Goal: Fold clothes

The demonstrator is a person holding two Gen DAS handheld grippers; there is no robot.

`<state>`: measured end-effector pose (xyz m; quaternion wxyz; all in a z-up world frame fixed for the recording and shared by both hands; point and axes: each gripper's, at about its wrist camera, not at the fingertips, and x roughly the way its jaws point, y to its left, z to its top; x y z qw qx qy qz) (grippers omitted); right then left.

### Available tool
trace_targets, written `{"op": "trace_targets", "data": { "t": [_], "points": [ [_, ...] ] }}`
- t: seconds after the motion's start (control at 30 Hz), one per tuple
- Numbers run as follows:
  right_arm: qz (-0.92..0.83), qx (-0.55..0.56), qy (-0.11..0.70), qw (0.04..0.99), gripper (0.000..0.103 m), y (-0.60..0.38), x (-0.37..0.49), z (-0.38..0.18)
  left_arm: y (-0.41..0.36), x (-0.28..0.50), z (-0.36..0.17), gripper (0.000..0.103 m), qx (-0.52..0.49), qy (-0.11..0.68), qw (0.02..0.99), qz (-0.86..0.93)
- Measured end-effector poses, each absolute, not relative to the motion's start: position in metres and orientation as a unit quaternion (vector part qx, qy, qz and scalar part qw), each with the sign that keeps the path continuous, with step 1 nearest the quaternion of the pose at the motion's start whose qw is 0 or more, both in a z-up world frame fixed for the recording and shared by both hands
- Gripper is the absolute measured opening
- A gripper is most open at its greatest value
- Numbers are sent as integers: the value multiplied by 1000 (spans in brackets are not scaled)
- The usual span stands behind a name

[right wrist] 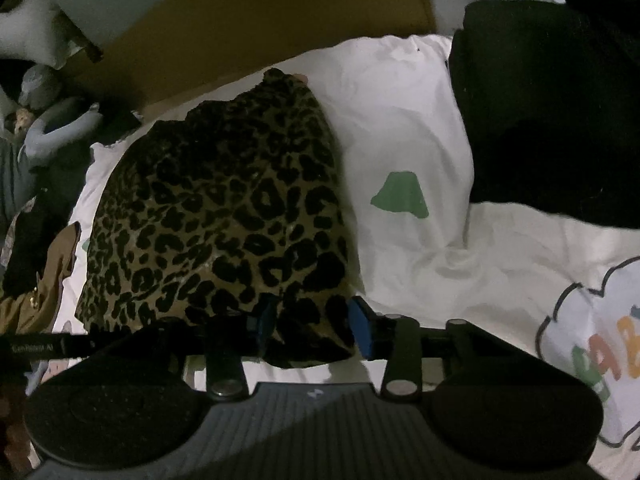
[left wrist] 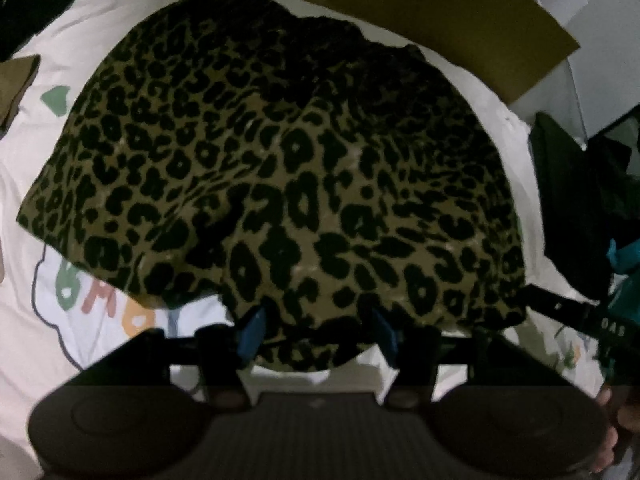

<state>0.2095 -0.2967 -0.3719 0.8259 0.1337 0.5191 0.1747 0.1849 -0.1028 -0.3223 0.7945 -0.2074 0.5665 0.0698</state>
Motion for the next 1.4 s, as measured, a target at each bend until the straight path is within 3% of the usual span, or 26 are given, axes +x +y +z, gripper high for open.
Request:
{"op": "trace_targets", "data": {
  "t": [0.1,0.17,0.57,0.63,0.73,0.77,1.03,1.1,1.17,1.27,1.4],
  "points": [
    [171,147,523,822,20,-294,210,-380,-101,184,-327,63,-206,568,794,67],
    [172,151,522,822,0,-295,208,-383,-100,184,-327,63,-202,570,794,64],
    [155,187,496,834,0,-325,200,-370,-106,176,-329,66,-180,576,796,43],
    [156,190,507,826,7,-325,201,-374,-106,174,-332,67,-181,580,793,44],
    [159,190,506,826,61,-321,198,-378,-107,171,-336,67,-182,586,788,44],
    [160,188,500,830,66,-320,196,-378,-108,171,-338,68,-178,589,787,42],
    [187,147,520,820,66,-294,209,-392,-106,171,-349,70,-184,602,775,52],
    [190,138,534,813,62,-288,217,-400,-107,171,-351,70,-179,604,775,50],
    [190,136,546,804,38,-286,222,-407,-107,172,-354,73,-169,607,775,47],
    [191,143,553,798,10,-288,225,-410,-106,173,-358,73,-155,616,771,49],
    [181,171,544,801,3,-300,223,-400,-103,172,-359,73,-153,612,774,47]
  ]
}}
